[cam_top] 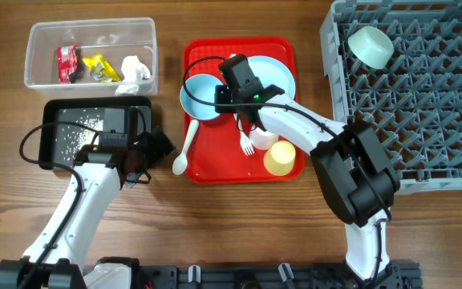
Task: Sort waste into correct bins and load items into the dishwasher rack
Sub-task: 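Lift the light-blue bowl with the right gripper and carry it to the rack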
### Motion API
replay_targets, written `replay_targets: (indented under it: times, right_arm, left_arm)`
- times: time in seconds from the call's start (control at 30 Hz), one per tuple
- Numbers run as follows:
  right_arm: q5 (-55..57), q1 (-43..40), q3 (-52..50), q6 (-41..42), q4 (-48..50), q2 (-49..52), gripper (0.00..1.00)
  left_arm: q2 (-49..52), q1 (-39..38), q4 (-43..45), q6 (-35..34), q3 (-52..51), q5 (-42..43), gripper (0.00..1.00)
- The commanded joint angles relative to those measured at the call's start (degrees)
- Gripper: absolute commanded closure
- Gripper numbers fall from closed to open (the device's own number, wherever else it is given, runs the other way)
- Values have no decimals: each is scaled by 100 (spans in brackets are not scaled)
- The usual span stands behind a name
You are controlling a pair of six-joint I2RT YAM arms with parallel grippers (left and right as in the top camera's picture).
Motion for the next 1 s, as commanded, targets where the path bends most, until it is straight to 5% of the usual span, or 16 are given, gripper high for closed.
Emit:
replay_targets:
  times: [0.0,0.33,0.5,0.6,0.97]
  right_arm:
    - [243,-44,35,-291,-70,-258,96]
    - [3202,-560,35,-2280,-1449,-2599,96]
    - [5455,-1290,35,-3467,-1598,-3032,96]
    - [5790,-1812,9,-4004,-1681,-2997,95]
    - [6006,-3182,-122,-3342,-2743,-2907,96]
  left_arm:
    - [9,0,2,-76,-28,26,0]
    - [9,0,0,-76,-28,26,0]
    - [9,0,0,-74,-28,26,0]
    - [9,0,0,-76,-28,26,0]
    - [9,0,2,-76,-28,26,0]
